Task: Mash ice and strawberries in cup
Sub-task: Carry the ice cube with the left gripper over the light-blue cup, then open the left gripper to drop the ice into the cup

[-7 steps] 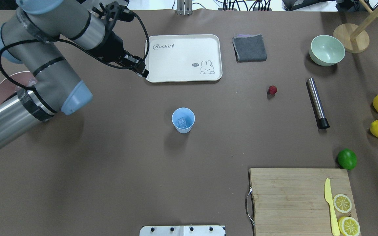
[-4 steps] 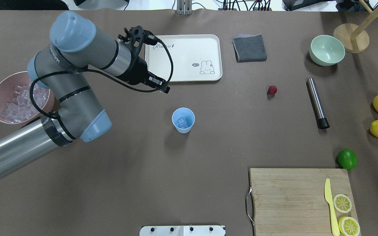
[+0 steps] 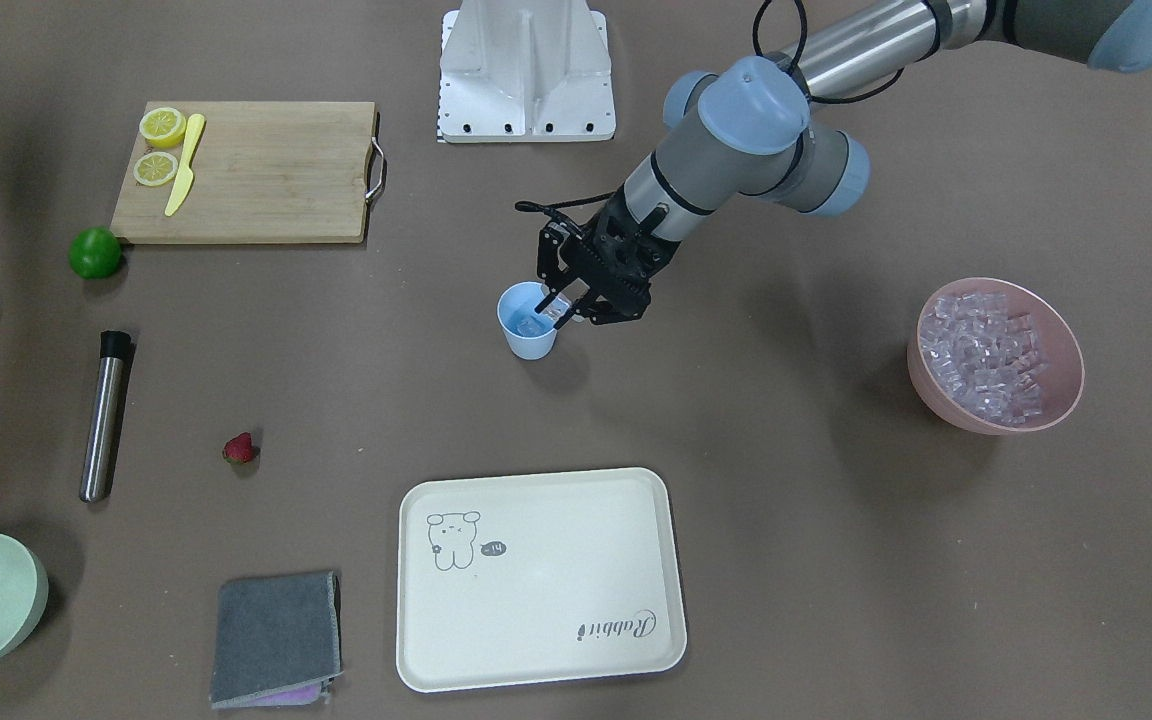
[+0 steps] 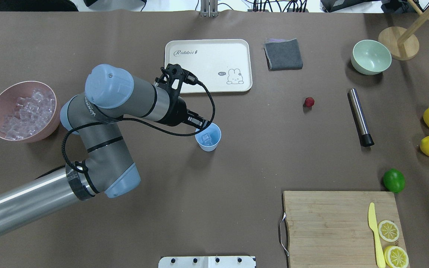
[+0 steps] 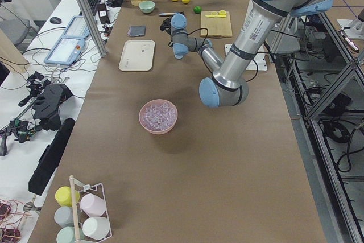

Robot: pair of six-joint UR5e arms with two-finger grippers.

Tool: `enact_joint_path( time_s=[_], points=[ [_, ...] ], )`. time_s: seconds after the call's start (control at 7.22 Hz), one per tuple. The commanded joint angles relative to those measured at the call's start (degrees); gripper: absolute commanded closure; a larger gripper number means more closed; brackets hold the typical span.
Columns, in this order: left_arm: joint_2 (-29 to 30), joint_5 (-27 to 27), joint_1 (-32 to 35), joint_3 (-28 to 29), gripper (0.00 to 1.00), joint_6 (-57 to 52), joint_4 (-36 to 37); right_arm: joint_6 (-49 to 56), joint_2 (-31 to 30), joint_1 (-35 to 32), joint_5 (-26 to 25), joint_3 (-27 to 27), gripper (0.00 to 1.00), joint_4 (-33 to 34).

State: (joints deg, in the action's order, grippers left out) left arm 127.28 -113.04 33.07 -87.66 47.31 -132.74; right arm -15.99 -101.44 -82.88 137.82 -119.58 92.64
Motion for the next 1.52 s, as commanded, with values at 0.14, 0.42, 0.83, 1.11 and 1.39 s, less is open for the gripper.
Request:
enact_joint_path(
  time_s=[0.14,0.42,0.83,1.11,1.39],
  points=[
    [-1.9,4.2,-3.5,-0.1,1.00,3.4,-3.8,0.0,-0.2,0.1,0.1,-0.9,0.00,0.0],
    [-1.9,6.0,-4.4,0.1,1.00,4.7,-5.7,0.0,-0.6,0.1,0.1,-0.9,0.00,0.0],
    [-1.4,6.0,-3.7,-0.1,1.00,4.5,-5.7,0.0,-1.0,0.0,0.2,-0.9,0.00,0.1],
    [-1.2,6.1,-3.0,0.3,1.00,4.4,-5.7,0.0,-0.9,0.1,0.2,-0.9,0.00,0.0],
    [-1.2,7.3,-3.1,0.6,0.71,4.5,-6.3,0.0,-0.9,0.0,0.2,-1.0,0.00,0.0]
  ],
)
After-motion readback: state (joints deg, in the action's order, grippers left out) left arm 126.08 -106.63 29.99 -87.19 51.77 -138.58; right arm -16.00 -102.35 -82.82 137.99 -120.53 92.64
